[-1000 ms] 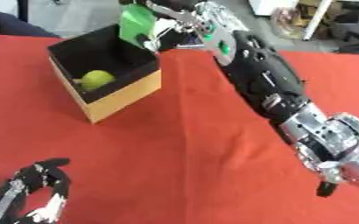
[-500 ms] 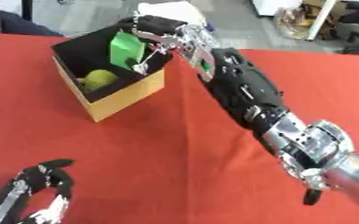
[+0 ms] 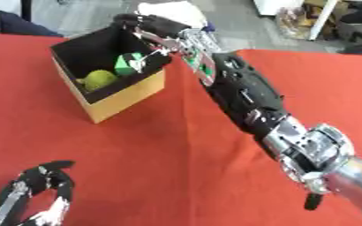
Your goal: Pick up objects on the table and place them in the box.
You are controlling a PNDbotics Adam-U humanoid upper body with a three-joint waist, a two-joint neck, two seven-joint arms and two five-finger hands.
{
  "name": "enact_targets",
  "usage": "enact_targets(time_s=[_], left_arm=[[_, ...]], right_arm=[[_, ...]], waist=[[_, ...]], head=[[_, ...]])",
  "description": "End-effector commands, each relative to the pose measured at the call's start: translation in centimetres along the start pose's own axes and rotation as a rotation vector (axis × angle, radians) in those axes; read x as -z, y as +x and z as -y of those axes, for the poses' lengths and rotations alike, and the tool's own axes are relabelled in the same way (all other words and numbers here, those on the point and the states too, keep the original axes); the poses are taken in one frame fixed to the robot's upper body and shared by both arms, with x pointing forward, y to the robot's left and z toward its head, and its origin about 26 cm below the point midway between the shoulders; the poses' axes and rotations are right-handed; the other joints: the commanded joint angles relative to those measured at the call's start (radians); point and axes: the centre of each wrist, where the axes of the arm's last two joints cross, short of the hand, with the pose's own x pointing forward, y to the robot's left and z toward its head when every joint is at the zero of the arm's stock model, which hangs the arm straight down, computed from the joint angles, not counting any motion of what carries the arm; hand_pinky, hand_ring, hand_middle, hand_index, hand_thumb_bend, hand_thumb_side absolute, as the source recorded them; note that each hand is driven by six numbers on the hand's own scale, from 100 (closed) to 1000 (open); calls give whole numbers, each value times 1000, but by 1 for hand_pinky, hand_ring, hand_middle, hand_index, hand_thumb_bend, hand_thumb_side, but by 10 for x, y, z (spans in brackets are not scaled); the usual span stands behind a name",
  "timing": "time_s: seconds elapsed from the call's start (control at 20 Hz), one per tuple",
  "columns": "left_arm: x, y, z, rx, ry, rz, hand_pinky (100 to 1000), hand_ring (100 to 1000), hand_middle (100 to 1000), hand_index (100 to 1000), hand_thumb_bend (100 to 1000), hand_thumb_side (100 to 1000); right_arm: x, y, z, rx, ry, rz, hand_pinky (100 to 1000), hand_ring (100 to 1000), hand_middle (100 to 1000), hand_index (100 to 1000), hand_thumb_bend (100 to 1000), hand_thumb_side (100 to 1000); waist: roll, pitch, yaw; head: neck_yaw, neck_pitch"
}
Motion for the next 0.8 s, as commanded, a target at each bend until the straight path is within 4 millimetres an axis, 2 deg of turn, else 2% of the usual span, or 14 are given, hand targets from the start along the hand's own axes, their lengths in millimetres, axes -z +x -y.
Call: enact_targets(time_s=[0.05,0.3,0.65,0.7,0.8], left_arm=[[3,5,-4,10,4,20,618,613,530,819,100,463],[2,4,-5,12,13,14,617,614,530,819,100,464],[-3,1,-9,20,47,-5,617,613,530,819,100,465],[-4,0,-10,21,53,-8,617,613,530,819,100,466],[-6,-1,-11,23,63,-16,617,614,530,819,100,473]], right_arm=[[0,0,21,-23,-63,15,905,965,1000,1000,100,419],[-2,4,34,-7,-105,53,889,948,999,1000,100,411],[-17,13,69,64,-213,146,830,887,956,991,100,370],[-21,15,74,87,-231,164,811,869,947,987,100,453],[-30,19,84,129,-251,196,809,862,939,985,100,301]], waist=[[7,-17,-3],[7,-16,-14],[8,-14,-52],[9,-14,-60],[10,-15,-74]], head=[[1,-5],[7,-7],[42,-8],[49,-8],[62,-6]])
